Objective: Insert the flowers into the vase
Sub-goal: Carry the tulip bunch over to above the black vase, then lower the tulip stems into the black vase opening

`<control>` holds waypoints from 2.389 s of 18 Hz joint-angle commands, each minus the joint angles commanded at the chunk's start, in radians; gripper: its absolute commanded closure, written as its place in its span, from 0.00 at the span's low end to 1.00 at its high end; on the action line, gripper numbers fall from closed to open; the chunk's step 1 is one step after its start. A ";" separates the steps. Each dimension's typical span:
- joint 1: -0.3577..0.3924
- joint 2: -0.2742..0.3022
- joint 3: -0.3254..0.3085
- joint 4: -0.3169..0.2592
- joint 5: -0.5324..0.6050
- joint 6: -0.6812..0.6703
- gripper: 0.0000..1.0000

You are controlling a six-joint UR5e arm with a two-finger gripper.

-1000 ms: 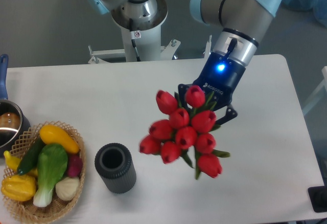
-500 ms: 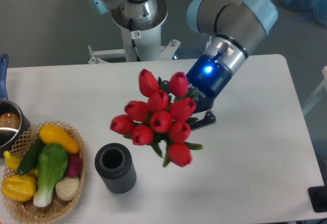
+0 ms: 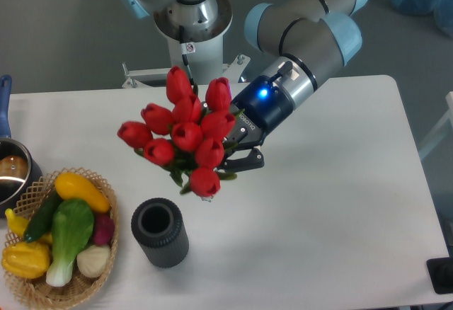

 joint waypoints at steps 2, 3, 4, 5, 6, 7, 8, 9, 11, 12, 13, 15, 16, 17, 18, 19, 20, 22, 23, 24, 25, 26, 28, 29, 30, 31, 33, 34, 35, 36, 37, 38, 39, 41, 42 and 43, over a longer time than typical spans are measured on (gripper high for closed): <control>0.000 -0.005 -0.006 0.000 -0.075 0.022 0.94; -0.001 -0.011 -0.006 0.000 -0.125 0.031 0.94; -0.003 -0.014 -0.008 -0.002 -0.161 0.040 0.94; -0.005 -0.017 -0.012 -0.002 -0.170 0.042 0.95; -0.006 -0.017 -0.014 -0.003 -0.172 0.042 0.95; -0.008 -0.015 -0.020 -0.003 -0.174 0.043 0.95; -0.009 -0.017 -0.020 -0.003 -0.172 0.045 0.95; -0.011 -0.020 -0.022 -0.003 -0.172 0.045 0.95; -0.014 -0.034 -0.020 -0.003 -0.174 0.045 0.97; -0.015 -0.034 -0.022 -0.005 -0.172 0.045 0.97; -0.024 -0.035 -0.020 -0.006 -0.170 0.045 0.97; -0.038 -0.063 -0.012 -0.005 -0.163 0.045 0.97; -0.043 -0.069 -0.005 -0.003 -0.163 0.046 0.97; -0.046 -0.078 0.003 -0.005 -0.163 0.046 0.97; -0.052 -0.089 0.014 -0.003 -0.161 0.046 0.97; -0.055 -0.094 0.018 -0.003 -0.161 0.046 0.97; -0.066 -0.101 0.024 -0.003 -0.161 0.046 0.97; -0.067 -0.115 0.035 -0.003 -0.161 0.046 0.97; -0.067 -0.123 0.041 -0.003 -0.161 0.046 0.97; -0.069 -0.123 0.044 -0.003 -0.161 0.046 0.97; -0.074 -0.123 0.044 -0.003 -0.161 0.046 0.97; -0.074 -0.123 0.044 -0.003 -0.161 0.046 0.97; -0.075 -0.124 0.044 -0.003 -0.161 0.046 0.97; -0.075 -0.129 0.044 -0.003 -0.161 0.046 0.97; -0.077 -0.132 0.044 -0.003 -0.161 0.046 0.97; -0.081 -0.135 0.043 -0.003 -0.160 0.046 0.97; -0.090 -0.137 0.031 -0.003 -0.147 0.046 0.97; -0.097 -0.135 0.028 -0.005 -0.140 0.046 0.97; -0.100 -0.136 0.029 -0.003 -0.138 0.046 0.97; -0.100 -0.138 0.029 -0.003 -0.137 0.046 0.97; -0.101 -0.143 0.028 -0.003 -0.132 0.046 0.97; -0.101 -0.144 0.026 -0.003 -0.128 0.046 0.97; -0.104 -0.144 0.023 -0.003 -0.121 0.046 0.97; -0.109 -0.146 0.023 -0.003 -0.121 0.046 0.96; -0.109 -0.147 0.023 -0.005 -0.121 0.046 0.96; -0.110 -0.149 0.023 -0.003 -0.120 0.046 0.96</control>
